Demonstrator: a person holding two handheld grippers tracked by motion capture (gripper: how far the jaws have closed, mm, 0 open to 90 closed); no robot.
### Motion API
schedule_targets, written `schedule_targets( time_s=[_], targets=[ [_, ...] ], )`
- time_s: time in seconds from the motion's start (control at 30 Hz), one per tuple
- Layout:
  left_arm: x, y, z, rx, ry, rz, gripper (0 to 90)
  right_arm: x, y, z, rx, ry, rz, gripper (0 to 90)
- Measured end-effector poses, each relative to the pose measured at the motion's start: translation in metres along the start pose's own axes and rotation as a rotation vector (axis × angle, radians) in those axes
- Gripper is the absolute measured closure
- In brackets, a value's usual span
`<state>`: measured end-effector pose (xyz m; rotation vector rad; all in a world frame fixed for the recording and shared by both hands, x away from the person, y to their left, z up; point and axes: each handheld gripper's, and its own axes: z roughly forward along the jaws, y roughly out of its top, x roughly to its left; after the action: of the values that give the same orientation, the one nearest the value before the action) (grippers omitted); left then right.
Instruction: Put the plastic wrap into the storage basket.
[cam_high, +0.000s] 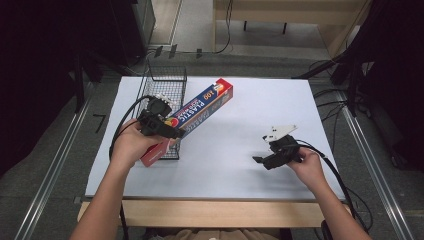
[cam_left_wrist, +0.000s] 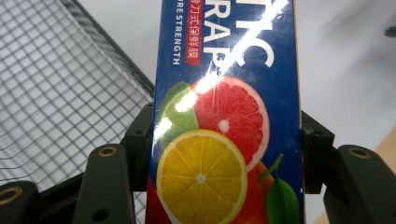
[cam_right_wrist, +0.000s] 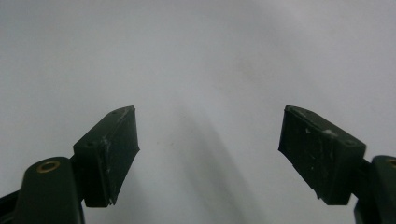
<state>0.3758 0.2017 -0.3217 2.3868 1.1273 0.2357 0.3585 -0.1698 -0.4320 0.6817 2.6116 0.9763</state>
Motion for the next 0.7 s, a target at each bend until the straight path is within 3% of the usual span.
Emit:
schedule_targets(
  time_s=[0.27,0.5,0.7],
  targets=[
    [0.017,0.018,-0.002,-0.010,0.056,-0.057,40.0,0.002,0.000,0.002,0.016,-0.009,-0.003,20.8],
    [0.031,0.025,-0.001,-0.030,0.056,-0.115,40.1,0.002,0.000,0.004,0.017,-0.003,-0.006,20.8],
    [0.043,0.032,0.000,-0.027,0.083,-0.156,40.1,0.002,-0.001,0.005,0.025,0.001,-0.006,20.8]
  ],
)
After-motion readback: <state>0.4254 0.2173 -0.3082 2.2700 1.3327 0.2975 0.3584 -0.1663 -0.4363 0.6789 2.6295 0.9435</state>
